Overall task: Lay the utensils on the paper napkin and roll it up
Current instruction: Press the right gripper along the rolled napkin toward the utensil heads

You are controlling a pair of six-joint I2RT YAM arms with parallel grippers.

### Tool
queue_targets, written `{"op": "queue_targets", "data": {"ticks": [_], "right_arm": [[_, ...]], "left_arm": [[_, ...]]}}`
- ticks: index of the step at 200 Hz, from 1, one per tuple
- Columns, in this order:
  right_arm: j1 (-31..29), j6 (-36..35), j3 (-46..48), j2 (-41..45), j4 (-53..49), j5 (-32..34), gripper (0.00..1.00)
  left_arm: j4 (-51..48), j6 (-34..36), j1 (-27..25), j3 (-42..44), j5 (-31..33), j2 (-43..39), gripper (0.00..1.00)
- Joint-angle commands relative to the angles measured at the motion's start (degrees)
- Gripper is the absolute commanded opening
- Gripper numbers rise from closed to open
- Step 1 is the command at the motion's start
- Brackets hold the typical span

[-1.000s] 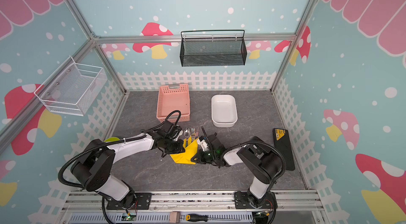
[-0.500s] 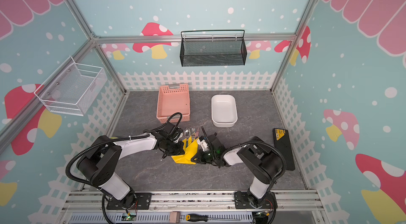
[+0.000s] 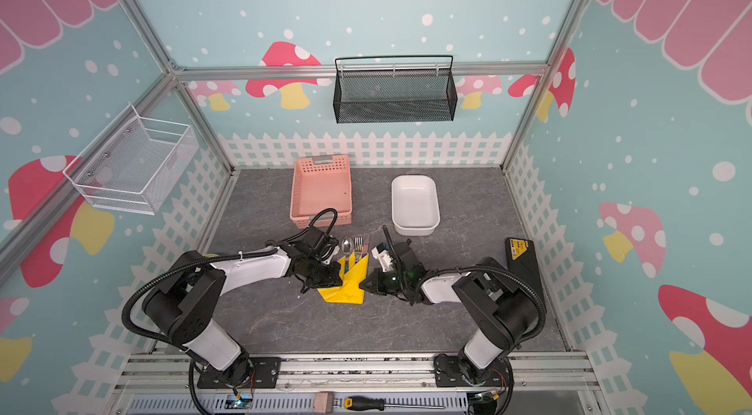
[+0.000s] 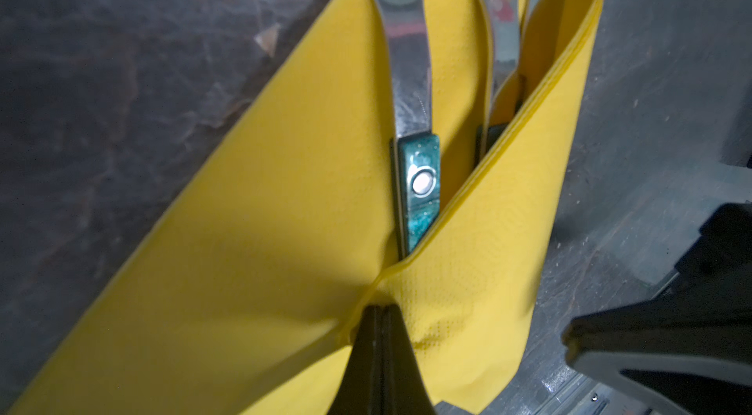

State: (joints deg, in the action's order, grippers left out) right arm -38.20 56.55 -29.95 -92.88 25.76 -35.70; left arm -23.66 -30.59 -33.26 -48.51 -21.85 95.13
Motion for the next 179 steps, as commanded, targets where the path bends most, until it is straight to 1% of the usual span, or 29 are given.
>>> {"op": "queue_targets", "data": {"ticks": [1,38,63,95,115,138,169,179], "right_arm": [[0.05,-0.89,1.24,-1.88,-0.19,0.09,0.00],[0.03,-1.64,0.84,-3.43,-4.35,1.88,0.00],[0.05,-3.67,-1.25,-1.65,-8.52,3.07,0.00],[0.12,-4.30,-2.57,1.18,-9.23,3.49,0.00],[0.13,-4.61,-3.37,1.65,-8.36,3.15,0.00],[0.18,-4.77,-3.85,-0.13,-6.03,1.34,0.00],[0.24,-2.61,-2.60,-2.97,2.29,-2.83,0.00],[0.36,-2.03,-2.07,-3.83,3.66,-3.05,0.00]], "left_arm": [[0.11,0.93,-0.08,1.05,0.87,1.10,0.00],[0.11,1.06,-0.06,0.83,0.34,1.02,0.00],[0.11,1.15,-0.07,0.79,0.27,0.73,0.00],[0.11,1.10,-0.06,0.79,0.29,0.76,0.01],[0.10,1.06,-0.06,0.87,0.27,0.67,0.01],[0.06,1.14,-0.06,0.96,0.33,0.57,0.01],[-0.01,1.15,-0.03,1.06,0.44,0.40,0.00],[-0.01,1.12,0.03,1.14,0.43,0.36,0.01]]}}
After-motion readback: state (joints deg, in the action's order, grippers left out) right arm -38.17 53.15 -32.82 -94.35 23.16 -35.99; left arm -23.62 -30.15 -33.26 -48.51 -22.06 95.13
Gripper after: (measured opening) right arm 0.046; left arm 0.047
